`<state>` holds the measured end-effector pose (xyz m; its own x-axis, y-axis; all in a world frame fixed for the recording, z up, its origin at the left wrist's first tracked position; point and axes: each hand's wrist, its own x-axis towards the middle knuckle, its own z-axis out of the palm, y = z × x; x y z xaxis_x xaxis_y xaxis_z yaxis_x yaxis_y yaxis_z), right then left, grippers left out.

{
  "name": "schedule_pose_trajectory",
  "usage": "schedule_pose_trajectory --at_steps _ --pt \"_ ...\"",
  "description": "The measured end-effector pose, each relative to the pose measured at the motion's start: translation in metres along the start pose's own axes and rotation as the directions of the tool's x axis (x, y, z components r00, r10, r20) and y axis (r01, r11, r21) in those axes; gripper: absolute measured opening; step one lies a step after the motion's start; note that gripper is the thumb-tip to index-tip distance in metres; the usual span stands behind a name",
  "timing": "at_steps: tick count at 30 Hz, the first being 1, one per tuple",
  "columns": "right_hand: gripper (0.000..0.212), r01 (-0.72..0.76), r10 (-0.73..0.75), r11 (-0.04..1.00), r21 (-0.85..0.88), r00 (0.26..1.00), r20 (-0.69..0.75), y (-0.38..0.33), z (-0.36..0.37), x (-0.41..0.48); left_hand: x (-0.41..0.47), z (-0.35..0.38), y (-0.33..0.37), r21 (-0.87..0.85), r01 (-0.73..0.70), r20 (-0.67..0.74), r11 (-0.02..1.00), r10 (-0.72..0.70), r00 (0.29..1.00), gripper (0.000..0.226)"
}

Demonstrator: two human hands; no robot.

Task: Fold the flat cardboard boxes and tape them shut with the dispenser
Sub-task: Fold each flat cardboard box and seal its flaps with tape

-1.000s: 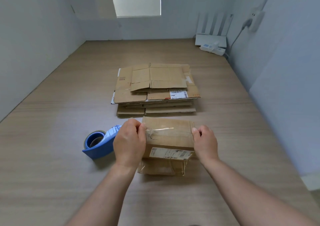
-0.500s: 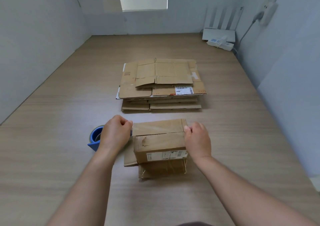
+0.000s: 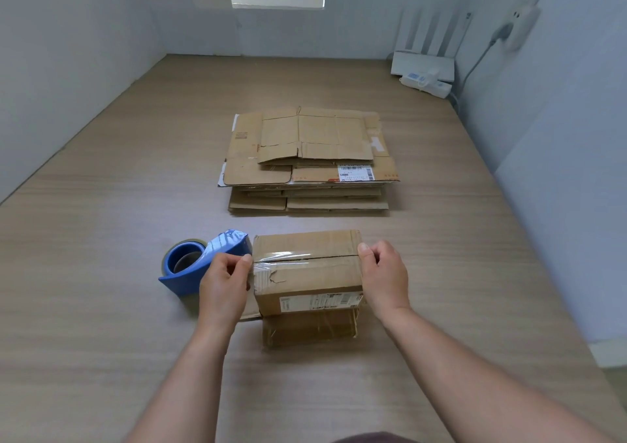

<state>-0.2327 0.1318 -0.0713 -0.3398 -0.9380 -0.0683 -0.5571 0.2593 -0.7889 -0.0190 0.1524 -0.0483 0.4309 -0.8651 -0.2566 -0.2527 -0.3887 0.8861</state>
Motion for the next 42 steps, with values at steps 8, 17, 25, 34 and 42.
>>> schedule_pose_trajectory --at_steps 8,17,25,34,42 --pt "0.032 0.008 -0.008 1.000 -0.014 1.000 0.002 -0.001 0.001 0.000 0.002 0.009 -0.009 -0.151 0.192 0.104 0.970 -0.177 0.979 0.028" --pt "0.035 -0.003 0.003 0.999 -0.054 1.000 -0.002 -0.006 -0.003 -0.001 -0.012 0.023 0.008 0.146 -0.139 -0.015 0.980 0.142 0.990 0.031" --pt "0.050 0.017 0.009 0.948 -0.319 0.997 0.078 -0.020 -0.001 -0.010 -0.011 0.042 0.009 0.377 0.032 0.088 0.926 -0.070 0.994 0.089" --pt "0.053 -0.068 0.075 0.965 -0.255 0.997 0.015 -0.025 0.013 -0.008 -0.017 0.054 0.013 0.522 0.039 -0.089 0.852 0.009 0.996 0.058" --pt "0.036 -0.017 0.017 1.000 0.003 1.000 -0.021 -0.008 0.008 0.003 -0.019 0.046 0.007 -0.082 0.149 -0.088 0.985 -0.156 0.984 0.036"
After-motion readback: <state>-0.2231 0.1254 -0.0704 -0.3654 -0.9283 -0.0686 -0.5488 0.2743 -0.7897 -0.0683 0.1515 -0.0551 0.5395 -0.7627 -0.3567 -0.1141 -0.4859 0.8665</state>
